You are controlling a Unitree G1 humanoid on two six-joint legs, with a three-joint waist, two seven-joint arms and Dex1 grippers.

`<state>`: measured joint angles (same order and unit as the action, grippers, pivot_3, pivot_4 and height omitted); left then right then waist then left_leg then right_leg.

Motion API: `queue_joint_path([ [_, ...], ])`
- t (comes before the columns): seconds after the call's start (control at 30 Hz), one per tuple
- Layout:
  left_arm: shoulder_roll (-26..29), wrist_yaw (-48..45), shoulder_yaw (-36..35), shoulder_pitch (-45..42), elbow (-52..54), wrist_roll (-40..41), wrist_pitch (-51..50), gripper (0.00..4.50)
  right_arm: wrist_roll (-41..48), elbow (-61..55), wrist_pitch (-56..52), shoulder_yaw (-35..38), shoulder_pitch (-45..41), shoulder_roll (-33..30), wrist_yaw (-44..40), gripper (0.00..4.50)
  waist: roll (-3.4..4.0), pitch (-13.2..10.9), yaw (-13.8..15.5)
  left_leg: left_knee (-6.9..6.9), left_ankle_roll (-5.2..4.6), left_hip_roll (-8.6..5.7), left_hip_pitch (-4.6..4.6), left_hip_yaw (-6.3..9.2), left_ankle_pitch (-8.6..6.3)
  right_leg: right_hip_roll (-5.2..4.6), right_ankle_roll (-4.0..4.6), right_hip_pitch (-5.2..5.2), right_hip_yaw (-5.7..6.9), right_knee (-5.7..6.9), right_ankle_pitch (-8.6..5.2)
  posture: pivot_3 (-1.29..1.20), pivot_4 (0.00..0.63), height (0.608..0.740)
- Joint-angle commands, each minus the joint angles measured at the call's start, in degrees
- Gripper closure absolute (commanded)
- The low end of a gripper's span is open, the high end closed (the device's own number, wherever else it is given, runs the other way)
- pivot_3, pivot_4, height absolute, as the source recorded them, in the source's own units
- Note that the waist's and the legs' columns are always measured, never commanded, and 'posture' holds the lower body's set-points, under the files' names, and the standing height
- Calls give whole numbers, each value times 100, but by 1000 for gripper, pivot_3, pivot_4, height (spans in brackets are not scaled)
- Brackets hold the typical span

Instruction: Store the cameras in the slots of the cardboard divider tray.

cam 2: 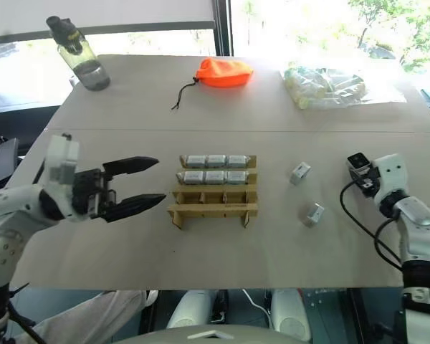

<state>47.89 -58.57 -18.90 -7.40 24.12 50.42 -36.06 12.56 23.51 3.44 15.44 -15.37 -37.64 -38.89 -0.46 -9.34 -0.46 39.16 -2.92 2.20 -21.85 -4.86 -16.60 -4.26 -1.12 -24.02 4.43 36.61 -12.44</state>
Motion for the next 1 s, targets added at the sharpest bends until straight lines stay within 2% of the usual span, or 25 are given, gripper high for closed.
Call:
queue_joint_path([
  [0.03,-93,190,274,-741,-283,162,-209,0,285,-874,604,-191,-281,-362,-1031,2677,0,0,-23,0,0,3,2,1,0,4,0,0,1,2,0,0,150,726],
  [0.1,-277,286,606,-1303,-678,-30,-232,0,88,-1126,1154,-566,-468,-573,-1588,2677,2,-1,-34,0,1,5,10,-5,1,10,-1,2,-4,8,0,0,150,726],
  [0.17,-493,545,1084,-1901,-1192,-610,-107,0,-168,-1245,1666,-918,-801,-632,-1821,2677,-2,-1,-44,0,1,5,17,-10,1,16,-12,3,-1,11,-7,0,150,726],
  [0.27,-754,270,1557,-2505,-1659,-914,14,0,-758,-1245,2392,-1358,-1351,-575,-1742,2677,-7,-3,-28,1,2,5,19,-9,2,17,-7,7,8,11,-3,0,150,726],
  [0.33,-847,-20,1875,-2871,-2009,-895,-346,0,-1162,-1243,3137,-1706,-1648,-534,-1750,2677,-13,-7,-17,2,3,5,5,-11,2,13,0,-4,14,8,1,0,150,726],
  [0.4,-982,-72,2209,-3182,-2514,-1276,-262,0,-1443,-1194,3586,-2019,-1927,-392,-1691,2677,-16,-9,-3,3,3,3,-14,-13,1,10,-1,-20,18,5,1,0,150,726],
  [0.5,-1306,-155,2314,-3508,-2963,-1413,-186,0,-1781,-1067,4102,-2440,-2252,-192,-1628,2677,-18,-10,5,4,4,0,-21,-12,1,8,-2,-24,27,1,1,0,150,726],
  [0.6,-1463,-321,2352,-3622,-2945,-1445,-184,0,-1984,-888,4523,-2773,-2586,-21,-1584,2677,-25,-17,2,7,4,1,-25,-12,2,6,-2,-24,32,1,1,0,150,726],
  [0.77,-1411,-708,2429,-3569,-2677,-1440,-310,0,-2206,-750,4691,-3100,-2900,116,-1539,2677,-25,-18,-9,13,6,1,-16,-11,3,4,-2,-22,29,13,1,0,150,726],
  [1.0,-1345,-991,2470,-3477,-2394,-1417,-521,0,-2449,-510,4939,-3293,-3167,272,-1331,2677,-25,-18,-14,16,8,3,-15,-10,4,4,-1,-22,27,17,1,0,150,726],
])
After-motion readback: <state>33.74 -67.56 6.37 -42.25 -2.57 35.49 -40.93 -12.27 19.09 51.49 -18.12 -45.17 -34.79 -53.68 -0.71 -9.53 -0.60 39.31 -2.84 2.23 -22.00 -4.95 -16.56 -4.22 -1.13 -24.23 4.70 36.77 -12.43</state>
